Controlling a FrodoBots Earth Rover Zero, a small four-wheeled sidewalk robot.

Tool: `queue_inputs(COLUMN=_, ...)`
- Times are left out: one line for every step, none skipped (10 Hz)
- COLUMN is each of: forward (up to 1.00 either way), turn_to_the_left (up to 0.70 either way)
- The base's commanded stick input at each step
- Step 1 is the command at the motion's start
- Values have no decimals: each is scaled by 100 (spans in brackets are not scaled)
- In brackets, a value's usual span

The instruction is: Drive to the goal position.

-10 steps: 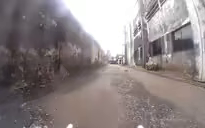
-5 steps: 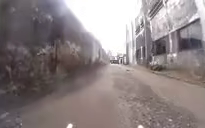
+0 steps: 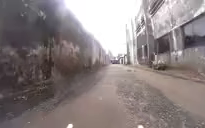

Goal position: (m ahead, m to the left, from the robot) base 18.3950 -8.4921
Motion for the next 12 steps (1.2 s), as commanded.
queue_inputs(forward=70, turn_to_the_left=0)
queue_inputs(forward=70, turn_to_the_left=0)
queue_inputs(forward=70, turn_to_the_left=0)
queue_inputs(forward=70, turn_to_the_left=0)
queue_inputs(forward=70, turn_to_the_left=0)
queue_inputs(forward=70, turn_to_the_left=0)
queue_inputs(forward=70, turn_to_the_left=0)
queue_inputs(forward=70, turn_to_the_left=0)
queue_inputs(forward=70, turn_to_the_left=0)
queue_inputs(forward=70, turn_to_the_left=0)
queue_inputs(forward=70, turn_to_the_left=0)
queue_inputs(forward=70, turn_to_the_left=0)
